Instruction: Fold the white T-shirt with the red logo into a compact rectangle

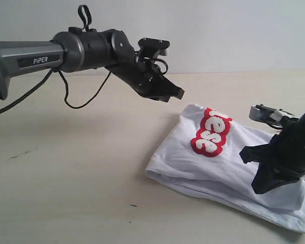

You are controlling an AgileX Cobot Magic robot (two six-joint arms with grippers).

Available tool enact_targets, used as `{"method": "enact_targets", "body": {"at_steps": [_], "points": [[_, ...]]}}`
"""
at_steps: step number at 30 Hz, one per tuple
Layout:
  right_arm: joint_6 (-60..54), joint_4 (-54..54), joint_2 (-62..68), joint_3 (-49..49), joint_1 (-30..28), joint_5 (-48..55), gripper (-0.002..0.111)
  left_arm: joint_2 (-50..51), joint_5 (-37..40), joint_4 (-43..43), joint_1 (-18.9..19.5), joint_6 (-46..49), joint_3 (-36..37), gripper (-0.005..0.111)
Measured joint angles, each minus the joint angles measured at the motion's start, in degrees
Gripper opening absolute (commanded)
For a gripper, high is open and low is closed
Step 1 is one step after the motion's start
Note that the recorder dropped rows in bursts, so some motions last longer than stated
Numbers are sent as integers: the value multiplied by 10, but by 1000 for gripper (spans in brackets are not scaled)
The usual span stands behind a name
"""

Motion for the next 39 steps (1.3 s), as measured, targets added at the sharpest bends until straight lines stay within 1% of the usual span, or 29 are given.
{"method": "enact_targets", "body": {"at_steps": [2,5,11,14,18,20,22,27,30,35,39], "points": [[0,0,-3,0,0,-1,0,-3,21,-31,-11,23,-1,0],[0,0,-7,0,0,-1,0,1,42,-58,-40,57,-1,0],[-1,0,-40,1,0,-1,0,34,40,-93,-96,113,-1,0],[-1,-4,-66,1,0,-1,0,51,20,-97,-108,121,-1,0],[-1,-13,-96,1,0,-1,0,71,-3,-108,-108,121,-1,0],[-1,-16,-109,1,0,-1,0,72,-9,-110,-104,109,-2,0],[-1,-16,-118,1,0,-1,0,74,-11,-93,-99,84,-4,0],[-1,-17,-123,1,0,-1,0,74,-9,1,-72,-11,-11,0],[-1,-17,-123,1,0,-1,0,71,8,34,-50,-52,-12,0],[-1,-17,-123,1,0,-1,0,69,54,40,-14,-80,-14,0],[-1,-17,-123,1,0,-27,0,65,98,41,6,-86,-17,0]]}}
